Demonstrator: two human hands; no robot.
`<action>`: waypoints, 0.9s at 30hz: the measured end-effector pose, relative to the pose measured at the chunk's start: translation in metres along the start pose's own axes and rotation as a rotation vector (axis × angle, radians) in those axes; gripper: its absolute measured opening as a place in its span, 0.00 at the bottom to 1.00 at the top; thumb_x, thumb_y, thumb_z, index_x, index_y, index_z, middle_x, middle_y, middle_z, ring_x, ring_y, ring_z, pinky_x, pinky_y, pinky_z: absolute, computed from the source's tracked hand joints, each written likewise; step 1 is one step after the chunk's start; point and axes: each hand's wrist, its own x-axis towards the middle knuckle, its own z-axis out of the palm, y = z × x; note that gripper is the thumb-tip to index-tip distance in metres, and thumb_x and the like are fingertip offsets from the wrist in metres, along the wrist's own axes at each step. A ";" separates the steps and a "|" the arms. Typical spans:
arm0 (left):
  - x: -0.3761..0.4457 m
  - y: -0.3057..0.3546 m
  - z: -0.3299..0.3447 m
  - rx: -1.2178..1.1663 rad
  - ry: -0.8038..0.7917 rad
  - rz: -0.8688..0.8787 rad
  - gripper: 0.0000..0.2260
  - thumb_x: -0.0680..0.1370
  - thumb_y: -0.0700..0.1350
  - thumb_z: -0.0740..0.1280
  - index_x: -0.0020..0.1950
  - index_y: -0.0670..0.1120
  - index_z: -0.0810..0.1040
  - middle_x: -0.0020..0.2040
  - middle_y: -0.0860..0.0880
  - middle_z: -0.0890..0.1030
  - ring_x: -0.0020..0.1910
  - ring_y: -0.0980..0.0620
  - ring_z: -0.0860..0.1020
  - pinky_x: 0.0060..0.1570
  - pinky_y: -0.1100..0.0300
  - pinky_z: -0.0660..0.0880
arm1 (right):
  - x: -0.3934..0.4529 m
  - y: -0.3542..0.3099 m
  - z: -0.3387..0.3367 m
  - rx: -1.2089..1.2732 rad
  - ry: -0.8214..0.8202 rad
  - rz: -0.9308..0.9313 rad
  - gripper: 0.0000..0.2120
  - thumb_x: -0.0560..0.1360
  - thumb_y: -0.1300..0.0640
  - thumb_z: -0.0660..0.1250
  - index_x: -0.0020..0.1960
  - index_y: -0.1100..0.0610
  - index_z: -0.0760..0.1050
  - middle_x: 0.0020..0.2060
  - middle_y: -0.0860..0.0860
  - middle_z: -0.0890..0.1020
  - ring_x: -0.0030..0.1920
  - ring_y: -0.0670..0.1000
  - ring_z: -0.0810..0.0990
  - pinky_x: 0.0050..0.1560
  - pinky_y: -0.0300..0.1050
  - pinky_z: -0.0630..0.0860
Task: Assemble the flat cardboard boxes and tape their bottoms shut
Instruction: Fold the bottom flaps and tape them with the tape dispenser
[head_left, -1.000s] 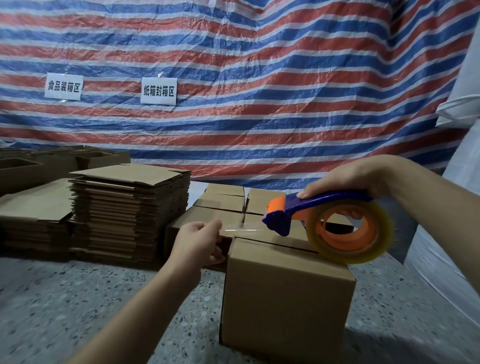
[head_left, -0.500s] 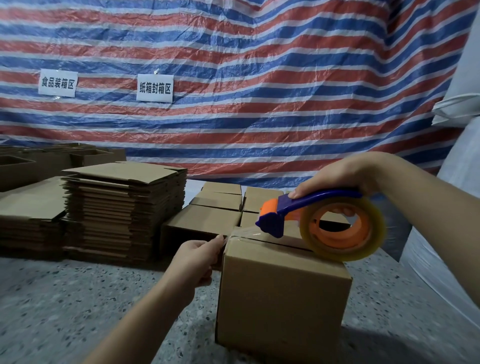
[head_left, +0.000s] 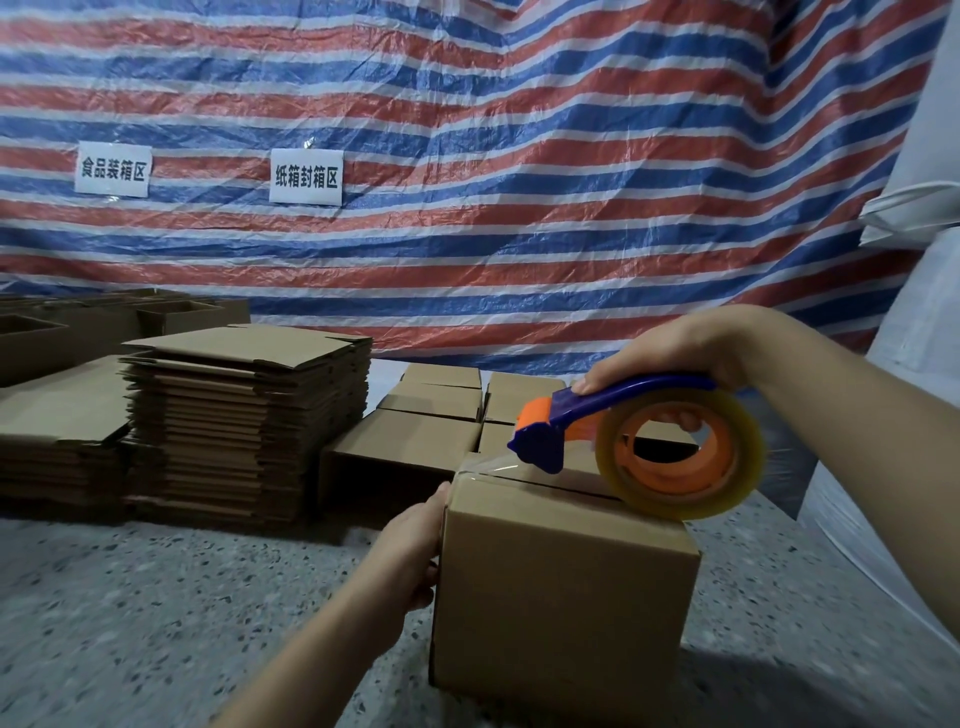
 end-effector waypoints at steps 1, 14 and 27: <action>0.000 -0.001 0.001 -0.002 0.004 0.006 0.19 0.80 0.59 0.62 0.55 0.43 0.78 0.47 0.42 0.81 0.44 0.45 0.77 0.43 0.55 0.73 | 0.000 0.000 0.000 0.002 -0.001 0.003 0.33 0.60 0.35 0.75 0.56 0.56 0.80 0.37 0.52 0.85 0.29 0.47 0.80 0.28 0.40 0.76; -0.038 0.003 0.010 0.285 0.041 0.583 0.19 0.82 0.55 0.57 0.74 0.60 0.66 0.64 0.65 0.70 0.63 0.66 0.64 0.60 0.66 0.60 | -0.002 0.000 0.001 0.009 0.025 -0.003 0.32 0.61 0.35 0.74 0.55 0.57 0.80 0.36 0.52 0.85 0.28 0.46 0.80 0.27 0.39 0.75; -0.047 0.032 -0.004 1.263 0.121 0.833 0.43 0.67 0.76 0.39 0.78 0.59 0.60 0.78 0.62 0.59 0.75 0.63 0.57 0.75 0.58 0.50 | 0.001 -0.001 -0.008 -0.077 -0.021 0.007 0.35 0.61 0.32 0.75 0.57 0.56 0.81 0.42 0.53 0.87 0.34 0.48 0.83 0.32 0.41 0.78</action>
